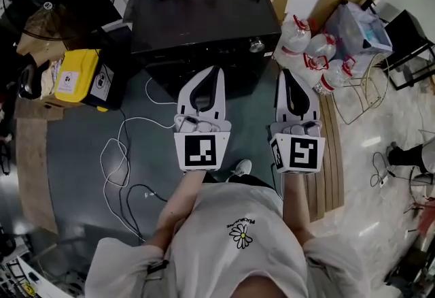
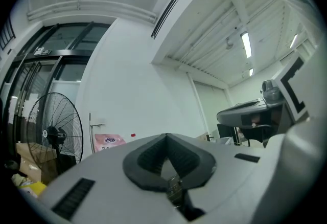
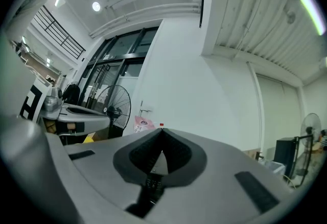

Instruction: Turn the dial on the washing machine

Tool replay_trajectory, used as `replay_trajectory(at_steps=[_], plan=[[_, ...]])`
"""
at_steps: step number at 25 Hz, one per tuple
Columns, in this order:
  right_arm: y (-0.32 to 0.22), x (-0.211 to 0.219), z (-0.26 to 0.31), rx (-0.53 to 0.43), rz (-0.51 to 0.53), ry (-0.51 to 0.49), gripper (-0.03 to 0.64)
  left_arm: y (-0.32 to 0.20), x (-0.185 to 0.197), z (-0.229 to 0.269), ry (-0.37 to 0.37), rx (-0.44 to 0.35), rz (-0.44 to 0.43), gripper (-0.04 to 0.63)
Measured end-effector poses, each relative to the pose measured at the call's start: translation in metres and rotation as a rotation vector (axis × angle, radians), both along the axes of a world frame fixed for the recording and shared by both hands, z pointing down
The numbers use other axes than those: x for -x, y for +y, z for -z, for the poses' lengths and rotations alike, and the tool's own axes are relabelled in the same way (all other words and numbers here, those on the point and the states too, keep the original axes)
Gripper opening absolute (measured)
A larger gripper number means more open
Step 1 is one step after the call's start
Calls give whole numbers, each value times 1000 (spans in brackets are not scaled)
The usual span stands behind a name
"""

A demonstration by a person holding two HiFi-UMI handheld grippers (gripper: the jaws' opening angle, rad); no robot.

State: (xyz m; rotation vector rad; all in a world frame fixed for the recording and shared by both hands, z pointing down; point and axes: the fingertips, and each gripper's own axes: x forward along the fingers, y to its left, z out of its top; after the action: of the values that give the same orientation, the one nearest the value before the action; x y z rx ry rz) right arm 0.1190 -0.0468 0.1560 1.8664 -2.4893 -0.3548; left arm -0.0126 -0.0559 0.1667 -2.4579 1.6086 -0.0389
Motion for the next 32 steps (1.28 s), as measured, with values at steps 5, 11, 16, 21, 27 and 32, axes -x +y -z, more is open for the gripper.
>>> replay_trajectory(at_steps=[5, 11, 16, 21, 27, 32], plan=[[-1, 13, 0, 5, -32, -3, 3, -7, 15, 7, 21, -17, -29, -2], [-15, 24, 5, -22, -80, -3, 3, -26, 22, 13, 37, -28, -80, -2], [-10, 18, -5, -14, -79, 16, 3, -37, 17, -2, 19, -3, -65, -2], [-11, -5, -12, 23, -78, 15, 3, -44, -8, -23, 47, 29, -43, -2], [-40, -38, -37, 32, -85, 26, 3, -61, -48, -50, 26, 57, -62, -2], [-65, -61, -79, 41, -56, -18, 3, -82, -80, -72, -28, -2, -27, -2]])
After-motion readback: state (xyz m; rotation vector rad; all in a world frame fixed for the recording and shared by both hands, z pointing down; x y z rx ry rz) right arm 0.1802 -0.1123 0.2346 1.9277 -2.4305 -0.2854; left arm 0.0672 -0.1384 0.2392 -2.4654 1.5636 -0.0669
